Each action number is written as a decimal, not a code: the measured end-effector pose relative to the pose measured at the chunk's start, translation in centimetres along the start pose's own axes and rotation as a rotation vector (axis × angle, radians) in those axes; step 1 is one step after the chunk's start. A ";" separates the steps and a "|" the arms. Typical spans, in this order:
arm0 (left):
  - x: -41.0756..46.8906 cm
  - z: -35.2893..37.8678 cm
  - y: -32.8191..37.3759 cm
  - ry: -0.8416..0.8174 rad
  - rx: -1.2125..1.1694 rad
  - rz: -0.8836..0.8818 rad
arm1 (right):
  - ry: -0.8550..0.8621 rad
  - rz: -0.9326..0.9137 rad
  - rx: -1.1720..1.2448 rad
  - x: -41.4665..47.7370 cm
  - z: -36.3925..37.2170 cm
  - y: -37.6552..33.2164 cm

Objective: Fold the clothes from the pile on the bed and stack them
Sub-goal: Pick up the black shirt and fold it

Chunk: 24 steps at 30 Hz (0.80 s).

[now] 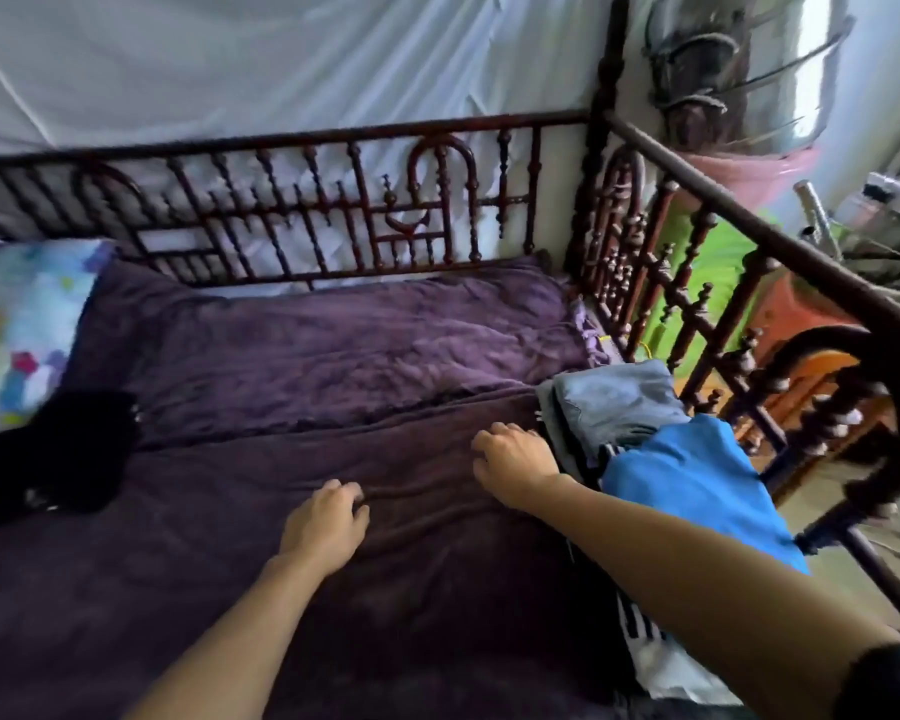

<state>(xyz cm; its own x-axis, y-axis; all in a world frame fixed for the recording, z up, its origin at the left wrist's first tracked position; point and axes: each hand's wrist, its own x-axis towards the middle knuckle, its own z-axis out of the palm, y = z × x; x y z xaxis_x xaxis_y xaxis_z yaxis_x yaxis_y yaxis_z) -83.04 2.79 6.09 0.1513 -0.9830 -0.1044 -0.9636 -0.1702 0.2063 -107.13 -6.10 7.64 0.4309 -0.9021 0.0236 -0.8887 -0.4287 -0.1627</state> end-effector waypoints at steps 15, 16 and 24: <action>-13.3 -10.9 -37.1 0.171 -0.031 -0.382 | -0.102 -0.301 0.090 10.3 5.3 -38.5; -13.5 -10.7 -38.6 0.167 -0.039 -0.397 | -0.115 -0.315 0.092 11.0 6.0 -40.0; -9.3 -9.9 -50.5 0.098 -0.084 -0.447 | -0.225 -0.343 0.102 19.9 12.1 -49.7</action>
<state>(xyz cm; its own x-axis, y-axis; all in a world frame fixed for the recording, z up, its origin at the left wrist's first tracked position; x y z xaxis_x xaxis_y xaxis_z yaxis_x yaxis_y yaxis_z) -33.57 19.88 6.23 0.5715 -0.8134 -0.1089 -0.7787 -0.5794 0.2406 -52.51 -2.12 4.28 0.7329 -0.6697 -0.1203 -0.6722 -0.6854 -0.2799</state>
